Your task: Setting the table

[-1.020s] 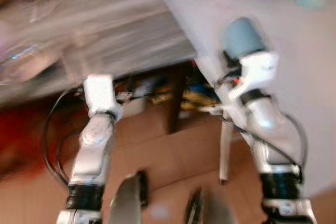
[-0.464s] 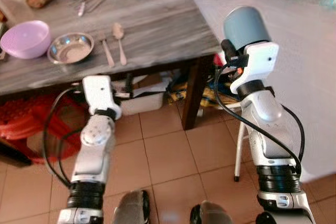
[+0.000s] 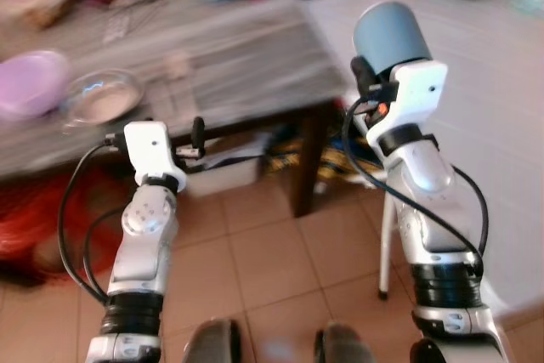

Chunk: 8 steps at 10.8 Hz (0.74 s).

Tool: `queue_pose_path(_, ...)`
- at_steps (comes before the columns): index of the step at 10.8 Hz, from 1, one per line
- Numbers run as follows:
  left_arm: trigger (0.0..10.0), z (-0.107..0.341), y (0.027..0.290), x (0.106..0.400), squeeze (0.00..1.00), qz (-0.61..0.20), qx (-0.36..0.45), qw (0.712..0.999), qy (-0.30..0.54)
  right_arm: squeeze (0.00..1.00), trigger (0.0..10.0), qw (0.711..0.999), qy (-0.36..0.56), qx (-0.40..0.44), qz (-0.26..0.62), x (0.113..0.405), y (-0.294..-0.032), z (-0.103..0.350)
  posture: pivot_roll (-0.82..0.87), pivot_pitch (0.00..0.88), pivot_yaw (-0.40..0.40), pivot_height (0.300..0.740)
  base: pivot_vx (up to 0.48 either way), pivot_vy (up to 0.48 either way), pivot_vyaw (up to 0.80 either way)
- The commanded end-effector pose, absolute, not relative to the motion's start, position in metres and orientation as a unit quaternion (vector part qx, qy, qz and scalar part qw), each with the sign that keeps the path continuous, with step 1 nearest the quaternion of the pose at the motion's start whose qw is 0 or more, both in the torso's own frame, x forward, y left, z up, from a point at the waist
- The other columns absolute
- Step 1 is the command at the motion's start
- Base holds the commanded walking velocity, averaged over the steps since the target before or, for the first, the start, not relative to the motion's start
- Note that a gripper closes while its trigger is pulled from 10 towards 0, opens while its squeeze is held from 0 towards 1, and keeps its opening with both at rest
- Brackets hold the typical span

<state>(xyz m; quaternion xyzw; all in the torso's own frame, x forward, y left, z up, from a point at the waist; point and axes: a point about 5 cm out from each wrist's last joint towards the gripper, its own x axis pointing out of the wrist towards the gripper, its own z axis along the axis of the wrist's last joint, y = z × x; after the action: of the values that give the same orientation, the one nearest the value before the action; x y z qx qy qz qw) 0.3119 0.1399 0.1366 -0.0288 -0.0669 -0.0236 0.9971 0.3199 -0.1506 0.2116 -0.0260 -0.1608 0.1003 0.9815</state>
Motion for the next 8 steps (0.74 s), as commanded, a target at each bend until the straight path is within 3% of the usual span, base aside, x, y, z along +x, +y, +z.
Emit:
queue_pose_path(1, 10.0, 0.1316, 0.1474, 0.3103, 0.0, -0.011, -0.022, 0.998, -0.059, 0.0, 0.0, 0.978, -0.177, -0.02, 0.107, 0.3189, -0.1451, 0.2199, -0.06, 0.095, 0.046, 0.74, 0.0, 0.0, 0.0)
queue_pose_path(3, 10.0, 0.1306, 0.1499, 0.3104, 0.0, -0.001, -0.023, 0.998, -0.055, 0.0, 0.1, 0.978, -0.175, -0.019, 0.108, 0.3186, -0.1448, 0.2193, -0.06, 0.095, 0.046, 0.74, 0.0, 0.0, 0.0)
queue_pose_path(4, 10.0, 0.1309, 0.1488, 0.3103, 0.0, 0.002, -0.034, 0.998, -0.054, 0.0, 9.9, 0.979, -0.172, -0.017, 0.106, 0.3183, -0.145, 0.2182, -0.06, 0.095, 0.048, 0.74, 0.0, 0.0, 0.0)
queue_pose_path(8, 10.0, 0.1303, 0.1476, 0.3106, 0.0, -0.002, -0.033, 0.998, -0.05, 0.0, 10.0, 0.982, -0.162, -0.007, 0.099, 0.3186, -0.1474, 0.215, -0.06, 0.101, 0.047, 0.74, 0.0, 0.0, 0.0)
